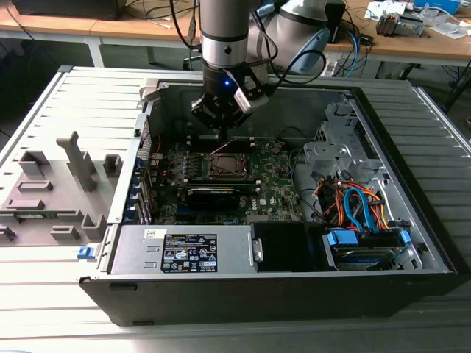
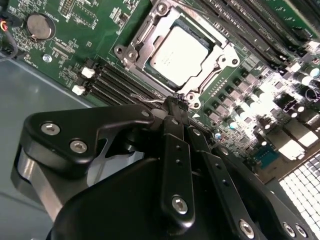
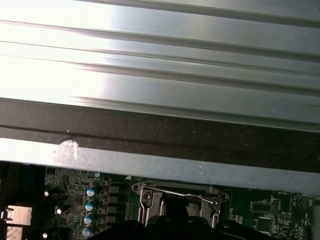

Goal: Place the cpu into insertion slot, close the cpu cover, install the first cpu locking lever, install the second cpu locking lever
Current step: 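Install the first cpu locking lever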

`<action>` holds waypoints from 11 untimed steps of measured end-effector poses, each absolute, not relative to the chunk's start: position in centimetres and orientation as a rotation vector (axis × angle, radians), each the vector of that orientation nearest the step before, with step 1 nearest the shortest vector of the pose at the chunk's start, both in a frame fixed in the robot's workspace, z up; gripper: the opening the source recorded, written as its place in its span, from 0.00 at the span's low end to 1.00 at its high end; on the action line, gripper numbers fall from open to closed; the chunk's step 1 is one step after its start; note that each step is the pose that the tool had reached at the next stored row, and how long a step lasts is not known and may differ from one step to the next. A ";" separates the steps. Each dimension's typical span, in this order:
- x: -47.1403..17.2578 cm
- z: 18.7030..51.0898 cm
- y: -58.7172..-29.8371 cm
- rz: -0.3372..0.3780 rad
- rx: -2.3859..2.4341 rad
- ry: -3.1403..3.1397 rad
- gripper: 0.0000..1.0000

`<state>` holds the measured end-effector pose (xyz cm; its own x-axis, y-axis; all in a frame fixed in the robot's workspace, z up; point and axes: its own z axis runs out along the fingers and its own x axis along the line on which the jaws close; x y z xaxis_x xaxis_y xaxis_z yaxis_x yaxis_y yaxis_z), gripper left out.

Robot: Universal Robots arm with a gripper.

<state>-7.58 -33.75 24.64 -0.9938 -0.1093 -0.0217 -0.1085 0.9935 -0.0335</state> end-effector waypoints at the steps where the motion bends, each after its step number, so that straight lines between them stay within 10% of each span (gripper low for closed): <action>1: -7.6 24.5 -33.7 -0.050 -0.170 3.113 0.11; 11: -8.2 22.6 -33.2 -0.050 -0.172 3.113 0.11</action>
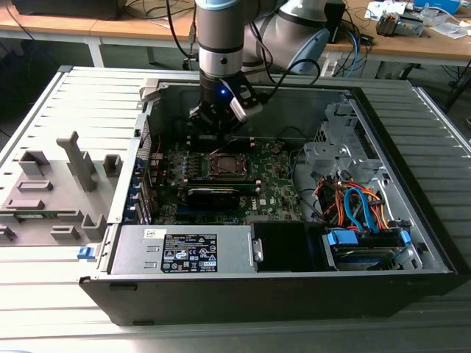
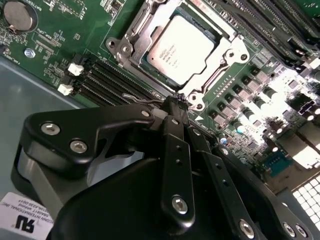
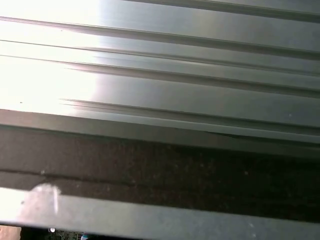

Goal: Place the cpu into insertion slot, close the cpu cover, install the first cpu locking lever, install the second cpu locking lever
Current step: 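Install the first cpu locking lever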

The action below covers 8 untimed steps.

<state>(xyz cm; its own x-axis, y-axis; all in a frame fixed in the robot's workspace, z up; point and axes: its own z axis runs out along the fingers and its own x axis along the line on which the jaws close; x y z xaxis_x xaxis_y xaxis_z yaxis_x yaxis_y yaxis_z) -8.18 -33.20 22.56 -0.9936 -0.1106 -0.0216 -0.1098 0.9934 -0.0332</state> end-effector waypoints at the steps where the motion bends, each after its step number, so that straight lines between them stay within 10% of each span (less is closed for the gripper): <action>1: -8.2 22.5 -33.1 -0.050 -0.174 3.113 0.11; 8: -8.3 21.7 -32.9 -0.050 -0.175 3.113 0.11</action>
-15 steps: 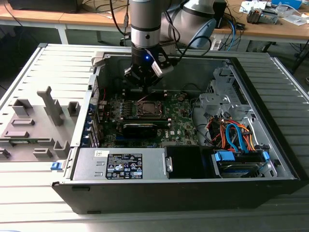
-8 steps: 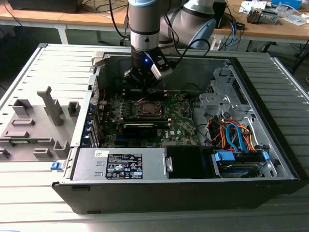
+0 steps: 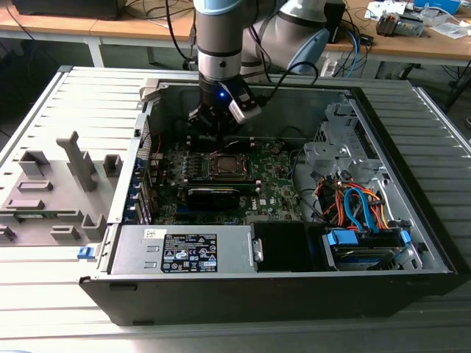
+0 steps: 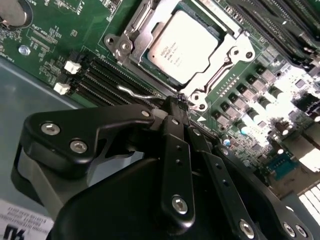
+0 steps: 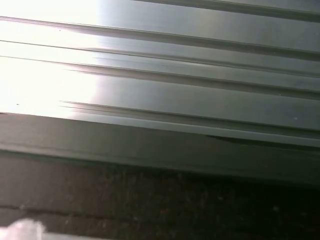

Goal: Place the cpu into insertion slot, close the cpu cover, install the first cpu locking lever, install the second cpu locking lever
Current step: 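Install the first cpu locking lever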

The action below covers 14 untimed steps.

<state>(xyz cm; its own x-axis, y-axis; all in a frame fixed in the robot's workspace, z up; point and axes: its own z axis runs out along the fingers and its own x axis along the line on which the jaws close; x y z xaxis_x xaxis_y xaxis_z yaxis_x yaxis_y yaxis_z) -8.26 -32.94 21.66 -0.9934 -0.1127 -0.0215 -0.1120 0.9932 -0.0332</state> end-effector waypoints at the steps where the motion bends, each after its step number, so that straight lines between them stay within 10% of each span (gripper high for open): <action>1: -8.3 21.5 -32.9 -0.050 -0.175 3.113 0.11; 14: -7.1 20.6 -32.9 -0.050 -0.175 3.113 0.11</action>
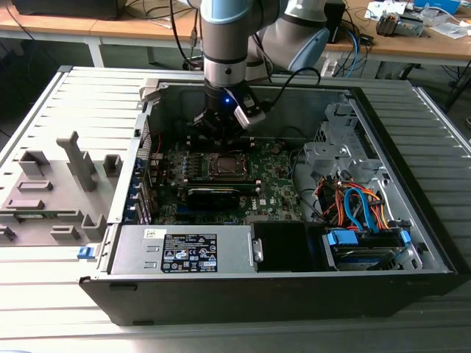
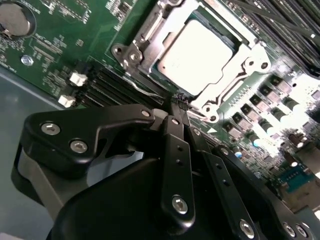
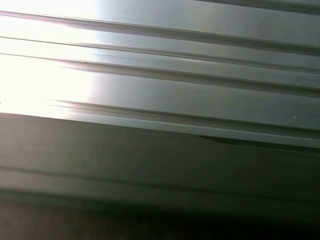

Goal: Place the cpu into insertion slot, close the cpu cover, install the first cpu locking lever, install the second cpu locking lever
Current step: 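Install the first cpu locking lever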

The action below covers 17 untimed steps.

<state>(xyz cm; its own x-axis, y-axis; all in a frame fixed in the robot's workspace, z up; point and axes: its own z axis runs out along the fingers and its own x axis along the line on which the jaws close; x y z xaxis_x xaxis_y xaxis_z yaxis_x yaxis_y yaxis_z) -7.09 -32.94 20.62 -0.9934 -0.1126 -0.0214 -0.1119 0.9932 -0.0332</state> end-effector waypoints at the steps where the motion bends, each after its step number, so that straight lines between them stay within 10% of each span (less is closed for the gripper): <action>1: -6.9 20.6 -32.9 -0.050 -0.175 3.113 0.11; 17: -5.2 20.2 -32.9 -0.050 -0.175 3.113 0.11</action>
<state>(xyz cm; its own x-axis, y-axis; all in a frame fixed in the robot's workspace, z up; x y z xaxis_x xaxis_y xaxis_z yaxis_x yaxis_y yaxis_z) -5.19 -32.94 20.24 -0.9934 -0.1127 -0.0216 -0.1119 0.9932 -0.0331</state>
